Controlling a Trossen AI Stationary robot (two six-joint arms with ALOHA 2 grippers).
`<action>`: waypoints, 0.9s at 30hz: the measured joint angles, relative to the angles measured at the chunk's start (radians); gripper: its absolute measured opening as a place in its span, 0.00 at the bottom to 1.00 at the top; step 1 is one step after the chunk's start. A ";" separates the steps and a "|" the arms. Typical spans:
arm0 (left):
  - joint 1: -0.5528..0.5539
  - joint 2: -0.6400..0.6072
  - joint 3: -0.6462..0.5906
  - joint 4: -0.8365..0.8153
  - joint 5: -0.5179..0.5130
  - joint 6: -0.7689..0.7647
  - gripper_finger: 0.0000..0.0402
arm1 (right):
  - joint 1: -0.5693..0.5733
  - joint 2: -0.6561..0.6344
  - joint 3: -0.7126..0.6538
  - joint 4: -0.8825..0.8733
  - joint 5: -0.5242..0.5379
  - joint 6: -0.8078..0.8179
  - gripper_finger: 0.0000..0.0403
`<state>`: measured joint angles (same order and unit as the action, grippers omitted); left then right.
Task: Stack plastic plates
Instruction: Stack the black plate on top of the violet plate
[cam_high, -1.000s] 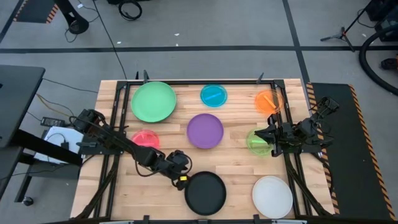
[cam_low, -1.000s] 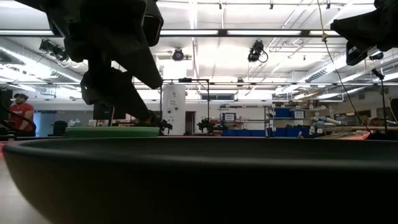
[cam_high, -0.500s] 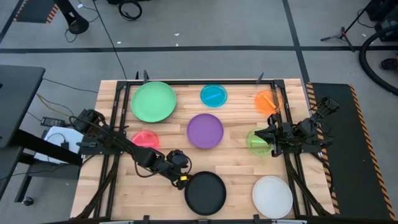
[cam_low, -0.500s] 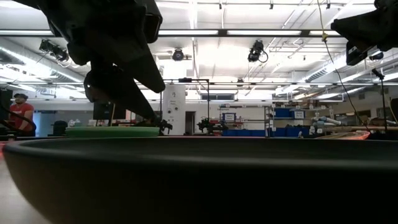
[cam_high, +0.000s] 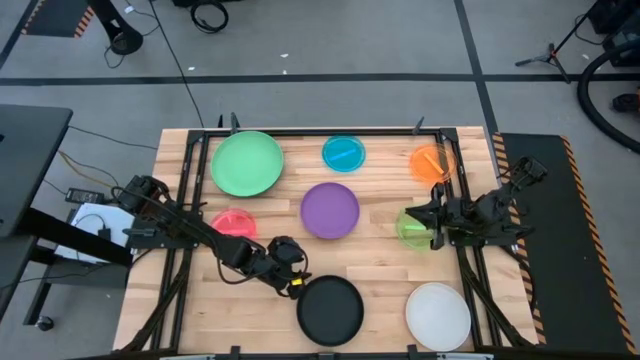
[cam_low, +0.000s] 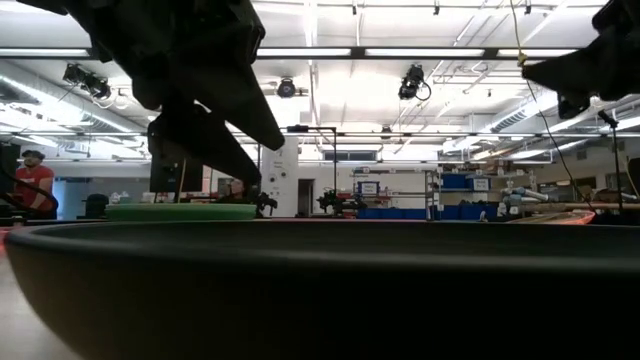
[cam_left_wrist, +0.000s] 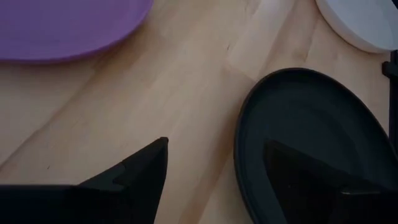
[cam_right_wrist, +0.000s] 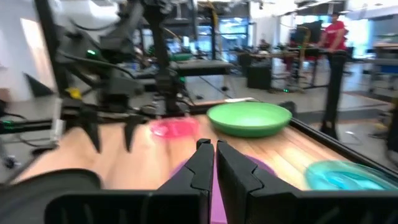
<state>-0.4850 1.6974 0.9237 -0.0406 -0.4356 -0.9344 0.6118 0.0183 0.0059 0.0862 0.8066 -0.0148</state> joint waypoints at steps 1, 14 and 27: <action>0.002 0.000 0.000 0.000 -0.004 -0.001 0.66 | -0.015 0.005 0.000 0.002 0.007 -0.011 0.07; -0.009 0.000 0.000 0.006 -0.061 -0.017 0.66 | -0.253 0.159 0.000 0.115 -0.191 -0.038 0.07; -0.008 0.000 0.000 0.013 -0.096 -0.029 0.66 | -0.368 0.317 0.000 0.159 -0.268 0.012 0.07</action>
<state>-0.4934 1.6974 0.9237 -0.0280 -0.5312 -0.9636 0.2440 0.3350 0.0059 0.2450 0.5381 -0.0025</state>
